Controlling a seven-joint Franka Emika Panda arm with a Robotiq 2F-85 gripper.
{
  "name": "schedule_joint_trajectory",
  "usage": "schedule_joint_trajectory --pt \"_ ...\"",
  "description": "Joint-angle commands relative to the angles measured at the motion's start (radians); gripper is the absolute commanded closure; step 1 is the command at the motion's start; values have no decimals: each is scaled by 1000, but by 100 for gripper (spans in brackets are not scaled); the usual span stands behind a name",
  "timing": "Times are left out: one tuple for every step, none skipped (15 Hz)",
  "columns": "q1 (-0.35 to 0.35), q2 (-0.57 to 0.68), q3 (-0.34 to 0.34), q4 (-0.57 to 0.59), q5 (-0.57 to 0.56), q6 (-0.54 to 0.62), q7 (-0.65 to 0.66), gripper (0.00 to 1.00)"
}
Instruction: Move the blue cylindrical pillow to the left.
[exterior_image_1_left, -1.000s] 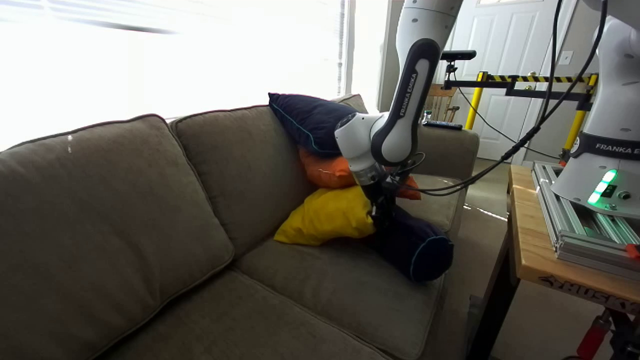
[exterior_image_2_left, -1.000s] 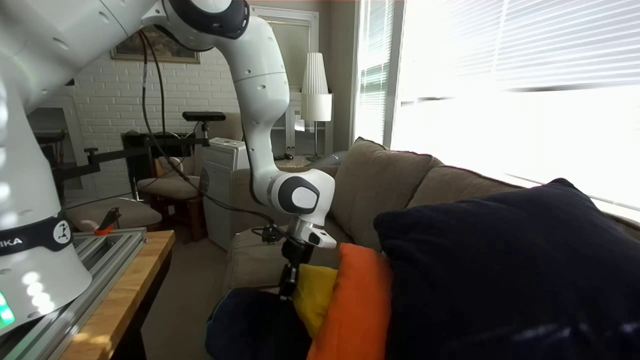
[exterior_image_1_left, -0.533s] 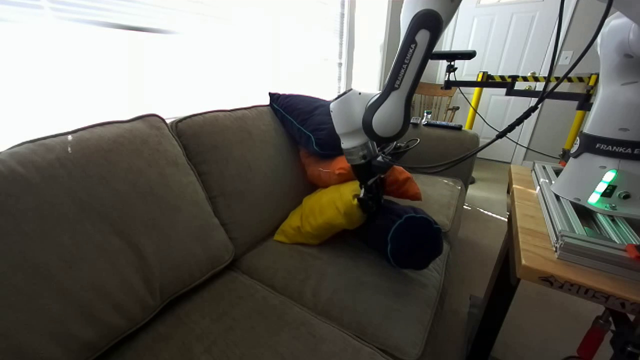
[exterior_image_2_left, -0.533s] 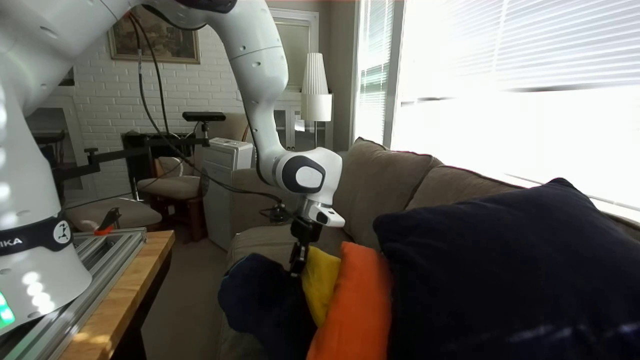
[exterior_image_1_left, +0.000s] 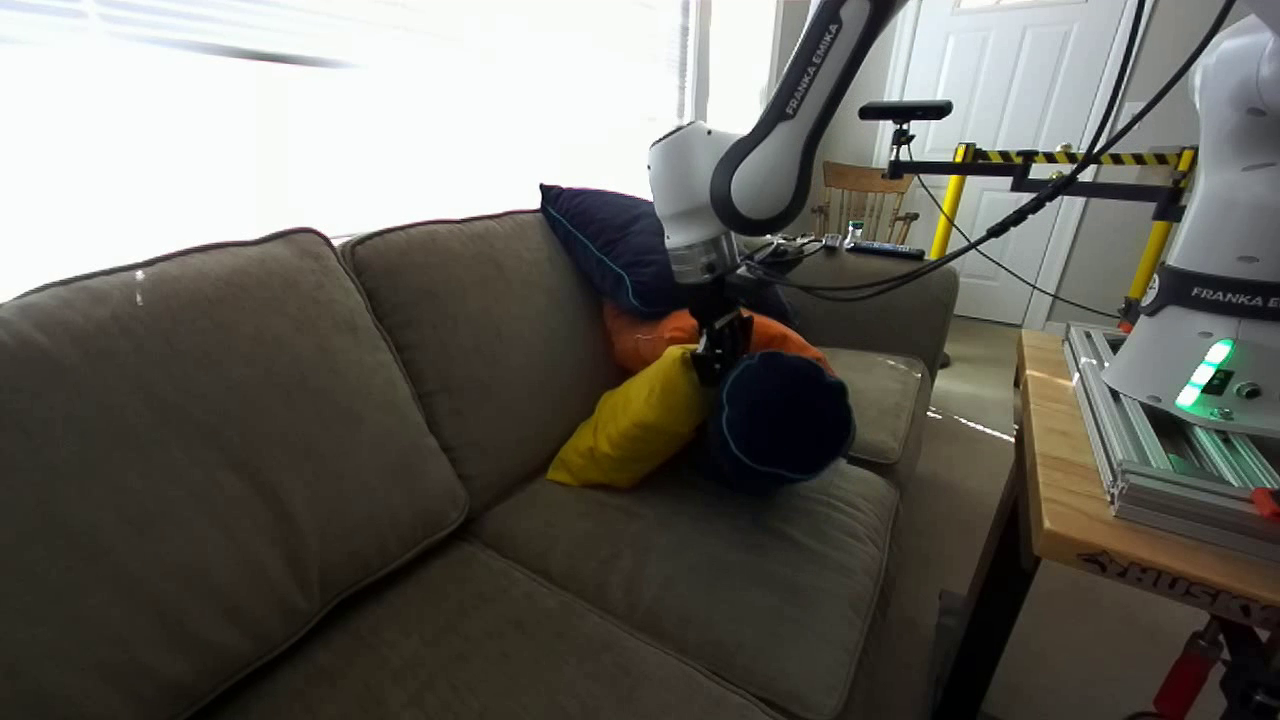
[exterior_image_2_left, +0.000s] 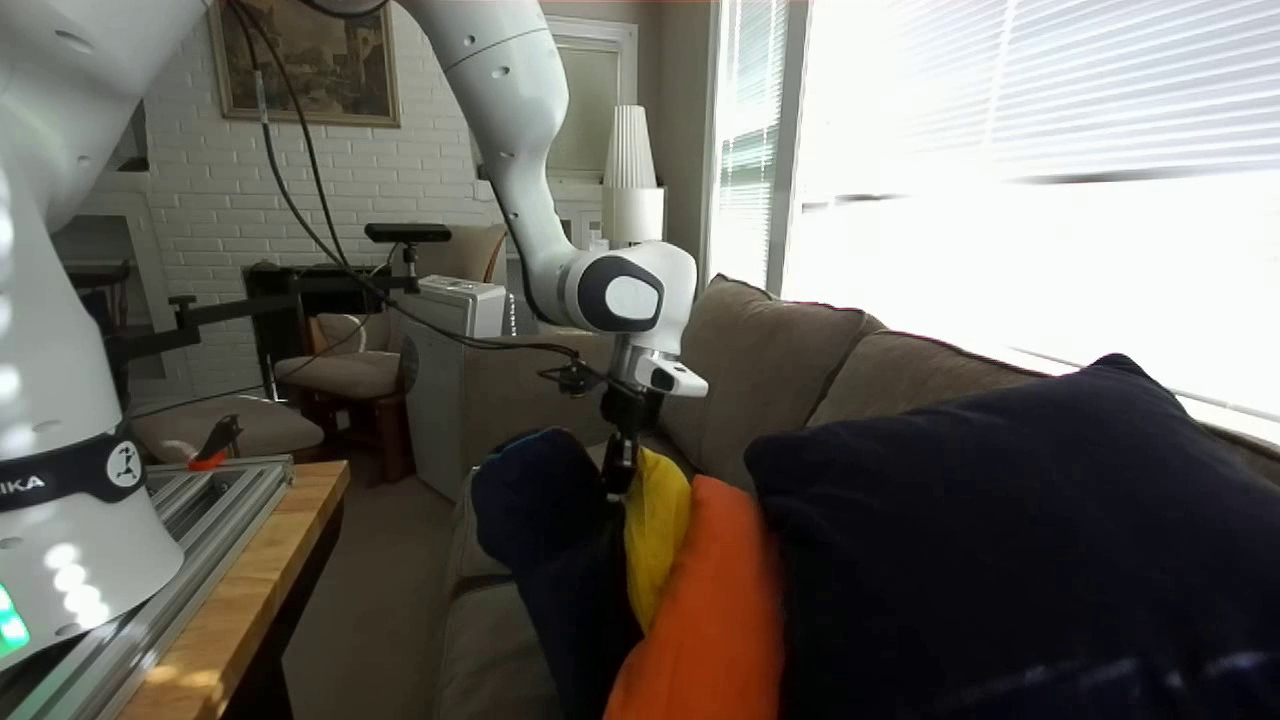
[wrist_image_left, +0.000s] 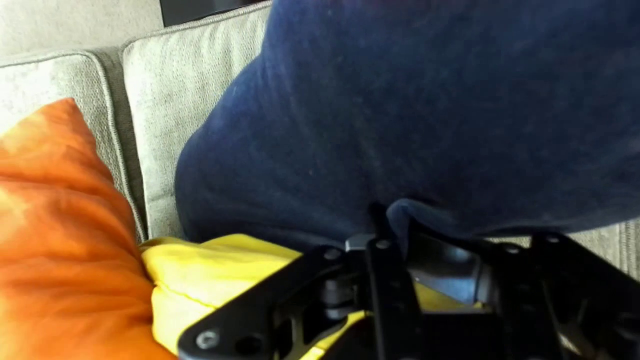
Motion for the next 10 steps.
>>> schedule_joint_trajectory --pt "9 -105 8 6 5 -55 -5 99" --pt "10 -125 11 6 2 -60 -7 99" --pt "15 -146 10 6 -6 -66 -2 99" --pt "20 -165 9 8 -14 -75 5 99" --pt "20 -183 13 12 -15 -88 1 99" --pt "22 -197 15 14 -19 -91 3 99" --pt "22 -214 19 17 -21 -96 1 99" --pt "23 -226 21 22 -23 -102 1 99" --pt "23 -242 26 26 -27 -110 -1 99" --pt "23 -255 30 31 -32 -121 0 99"
